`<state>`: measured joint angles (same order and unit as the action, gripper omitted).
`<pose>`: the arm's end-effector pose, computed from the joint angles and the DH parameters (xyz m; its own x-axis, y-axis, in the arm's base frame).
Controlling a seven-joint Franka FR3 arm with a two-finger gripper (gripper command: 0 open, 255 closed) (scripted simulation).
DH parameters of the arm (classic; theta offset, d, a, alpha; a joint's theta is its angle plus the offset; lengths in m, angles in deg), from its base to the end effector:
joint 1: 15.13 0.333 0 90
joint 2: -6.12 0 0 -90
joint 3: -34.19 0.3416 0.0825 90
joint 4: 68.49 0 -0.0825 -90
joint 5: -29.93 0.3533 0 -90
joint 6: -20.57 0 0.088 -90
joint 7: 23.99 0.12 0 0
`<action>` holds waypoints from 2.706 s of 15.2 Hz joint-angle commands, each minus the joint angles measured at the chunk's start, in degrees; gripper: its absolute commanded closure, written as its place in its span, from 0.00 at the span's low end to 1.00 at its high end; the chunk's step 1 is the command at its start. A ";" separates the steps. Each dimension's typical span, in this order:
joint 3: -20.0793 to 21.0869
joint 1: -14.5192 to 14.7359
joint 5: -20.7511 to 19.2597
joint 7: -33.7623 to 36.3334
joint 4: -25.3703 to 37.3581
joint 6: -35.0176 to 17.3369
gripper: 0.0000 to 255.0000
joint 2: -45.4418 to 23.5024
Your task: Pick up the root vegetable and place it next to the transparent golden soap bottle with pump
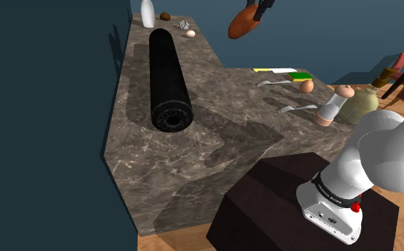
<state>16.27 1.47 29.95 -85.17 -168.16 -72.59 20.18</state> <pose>0.4496 -0.0324 0.6802 0.4909 0.8624 0.1235 0.8628 -0.5009 0.0687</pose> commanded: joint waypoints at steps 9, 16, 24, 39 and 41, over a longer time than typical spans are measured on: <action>-6.57 -4.55 -3.76 -10.29 -5.94 2.32 1.00 8.62; -12.61 -7.52 -6.55 -18.82 -6.50 4.37 1.00 11.78; -21.36 -9.78 -8.91 -29.89 -3.26 6.67 1.00 11.72; -38.84 -9.49 -8.00 -47.81 3.52 6.24 1.00 5.11; -38.47 -9.89 -8.52 -47.53 1.45 4.71 1.00 5.85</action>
<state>-22.34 -8.27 21.65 -132.82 -165.75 -67.11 25.74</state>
